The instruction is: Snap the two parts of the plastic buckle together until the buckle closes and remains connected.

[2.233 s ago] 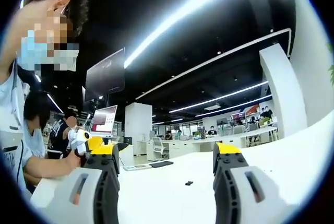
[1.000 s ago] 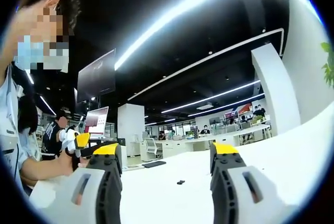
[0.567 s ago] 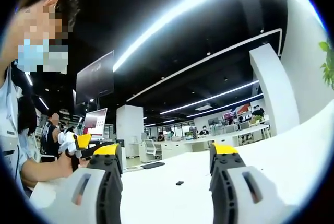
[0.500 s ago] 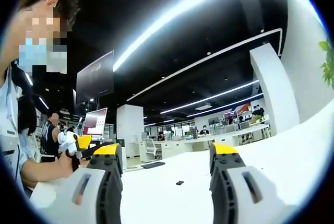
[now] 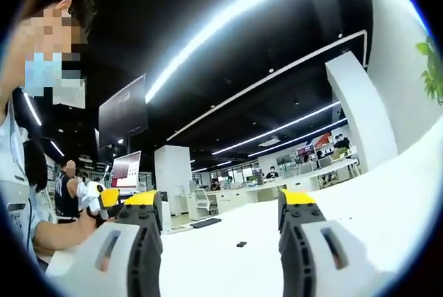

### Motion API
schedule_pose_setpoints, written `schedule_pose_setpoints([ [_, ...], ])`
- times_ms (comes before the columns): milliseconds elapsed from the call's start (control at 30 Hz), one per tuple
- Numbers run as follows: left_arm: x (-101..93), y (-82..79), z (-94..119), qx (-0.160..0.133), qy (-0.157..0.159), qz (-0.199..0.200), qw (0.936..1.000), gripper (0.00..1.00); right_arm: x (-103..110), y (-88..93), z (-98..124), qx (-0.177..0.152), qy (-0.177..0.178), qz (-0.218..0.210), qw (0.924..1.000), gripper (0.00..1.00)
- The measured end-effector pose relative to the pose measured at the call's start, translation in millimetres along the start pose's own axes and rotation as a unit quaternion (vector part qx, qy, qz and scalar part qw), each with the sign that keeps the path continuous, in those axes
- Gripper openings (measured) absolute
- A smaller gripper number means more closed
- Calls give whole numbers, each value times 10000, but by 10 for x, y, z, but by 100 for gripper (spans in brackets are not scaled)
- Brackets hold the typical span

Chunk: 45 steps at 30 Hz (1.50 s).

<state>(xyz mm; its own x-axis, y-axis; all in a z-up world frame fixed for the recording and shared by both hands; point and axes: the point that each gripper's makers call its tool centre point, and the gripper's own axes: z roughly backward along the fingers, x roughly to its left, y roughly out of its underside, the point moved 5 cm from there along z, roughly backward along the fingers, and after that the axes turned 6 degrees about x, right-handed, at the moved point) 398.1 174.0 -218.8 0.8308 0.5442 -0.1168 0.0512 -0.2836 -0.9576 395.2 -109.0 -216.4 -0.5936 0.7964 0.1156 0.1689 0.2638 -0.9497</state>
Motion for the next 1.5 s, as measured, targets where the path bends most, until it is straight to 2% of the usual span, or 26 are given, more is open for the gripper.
schedule_pose_setpoints([
  [67,36,26,-23,185,-31,-173,9997,71,-9,6,-3,39,20,23,10000,74],
  [200,115,82,-2,264,-50,-205,9994,72,-14,17,-7,91,28,116,9999,76],
  [367,243,171,108,309,-185,-136,9993,72,-101,137,-26,432,178,187,9987,78],
  [433,290,197,145,402,-292,-110,9987,72,-122,161,-30,467,188,150,9986,78],
  [533,317,218,193,392,-360,-135,9985,74,-124,169,-26,478,190,122,9986,79],
  [600,349,209,197,259,-521,4,9983,79,-118,167,-26,485,187,141,9985,79],
  [700,349,200,185,192,-480,122,9986,81,-116,165,-22,495,195,155,9985,79],
  [767,352,197,184,191,-491,127,9985,76,-118,171,-21,526,197,153,9983,78],
  [967,308,211,184,327,-403,-84,9986,75,-107,223,-31,662,154,137,9976,78],
  [1200,296,297,141,510,-312,-111,9982,78,-70,125,-8,433,118,150,9989,78],
  [1367,285,290,89,524,-247,-149,9982,77,-67,98,-1,372,116,167,9991,78],
  [1500,292,263,18,667,-202,-307,9971,77,-63,102,-4,380,103,144,9991,78],
])
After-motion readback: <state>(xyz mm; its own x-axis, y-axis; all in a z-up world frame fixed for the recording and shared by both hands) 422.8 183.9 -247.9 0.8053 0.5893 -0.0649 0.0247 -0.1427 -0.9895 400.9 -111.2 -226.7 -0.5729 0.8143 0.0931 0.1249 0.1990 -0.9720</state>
